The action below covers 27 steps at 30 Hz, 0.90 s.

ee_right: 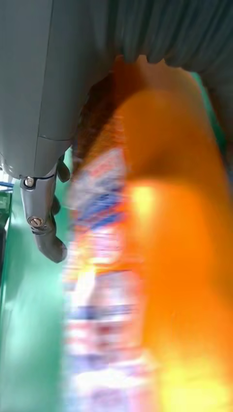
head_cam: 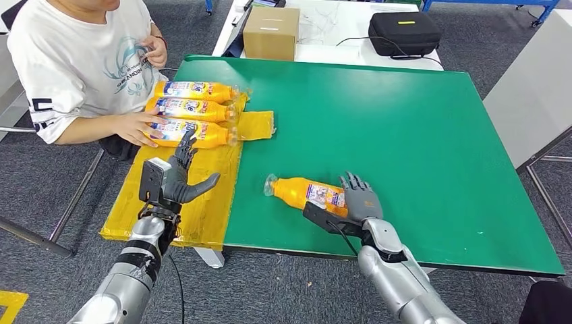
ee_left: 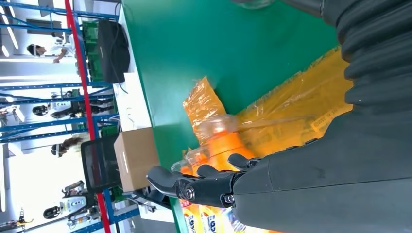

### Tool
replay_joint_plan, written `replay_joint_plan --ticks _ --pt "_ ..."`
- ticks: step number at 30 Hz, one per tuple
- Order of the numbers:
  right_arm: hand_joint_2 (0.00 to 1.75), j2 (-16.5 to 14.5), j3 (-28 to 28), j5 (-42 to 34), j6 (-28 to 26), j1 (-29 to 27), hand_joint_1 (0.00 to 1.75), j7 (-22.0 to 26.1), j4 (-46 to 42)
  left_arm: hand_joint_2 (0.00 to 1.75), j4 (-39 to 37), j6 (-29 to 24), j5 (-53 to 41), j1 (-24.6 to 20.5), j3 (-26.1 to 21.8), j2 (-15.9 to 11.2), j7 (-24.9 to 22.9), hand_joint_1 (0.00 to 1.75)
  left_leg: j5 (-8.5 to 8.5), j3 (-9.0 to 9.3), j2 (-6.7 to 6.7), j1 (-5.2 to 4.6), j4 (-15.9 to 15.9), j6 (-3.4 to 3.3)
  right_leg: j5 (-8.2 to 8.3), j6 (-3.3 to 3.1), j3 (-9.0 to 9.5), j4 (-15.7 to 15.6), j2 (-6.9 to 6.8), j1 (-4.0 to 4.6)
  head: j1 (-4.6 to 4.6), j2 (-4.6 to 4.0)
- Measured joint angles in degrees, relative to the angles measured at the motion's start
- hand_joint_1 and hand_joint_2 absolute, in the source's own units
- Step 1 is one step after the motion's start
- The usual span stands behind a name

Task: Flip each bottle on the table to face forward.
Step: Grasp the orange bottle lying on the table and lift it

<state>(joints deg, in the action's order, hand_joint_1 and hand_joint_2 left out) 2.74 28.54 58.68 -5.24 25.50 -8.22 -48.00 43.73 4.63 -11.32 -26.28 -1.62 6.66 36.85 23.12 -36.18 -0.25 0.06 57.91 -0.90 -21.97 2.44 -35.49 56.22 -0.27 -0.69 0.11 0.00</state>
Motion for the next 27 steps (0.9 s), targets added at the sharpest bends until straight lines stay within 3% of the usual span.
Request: replay_joint_plan --ticks 8,20,27 --pt "1.75 2.1 0.0 -1.4 4.7 1.0 1.75 2.0 -0.3 1.75 0.3 1.4 0.0 0.0 -0.1 0.6 0.6 0.00 0.01 0.11 0.02 0.01 0.0 0.00 -0.01 -0.01 0.07 0.0 0.01 0.02 0.00 0.00" --pt "1.75 2.6 0.0 -2.4 5.4 1.4 1.75 2.9 0.1 1.75 0.3 1.7 0.1 0.0 -0.1 0.8 0.7 0.00 0.02 0.14 0.02 0.01 0.0 0.00 -0.01 -0.01 0.12 0.0 0.01 0.02 -0.01 0.00" --pt "1.75 3.2 -0.5 -8.9 6.4 2.4 1.75 8.1 1.6 1.75 0.0 2.4 0.5 -0.6 -0.1 0.8 1.6 0.00 0.03 0.28 0.07 0.01 0.0 -0.01 -0.01 -0.02 0.24 0.0 0.03 0.02 -0.01 0.00"
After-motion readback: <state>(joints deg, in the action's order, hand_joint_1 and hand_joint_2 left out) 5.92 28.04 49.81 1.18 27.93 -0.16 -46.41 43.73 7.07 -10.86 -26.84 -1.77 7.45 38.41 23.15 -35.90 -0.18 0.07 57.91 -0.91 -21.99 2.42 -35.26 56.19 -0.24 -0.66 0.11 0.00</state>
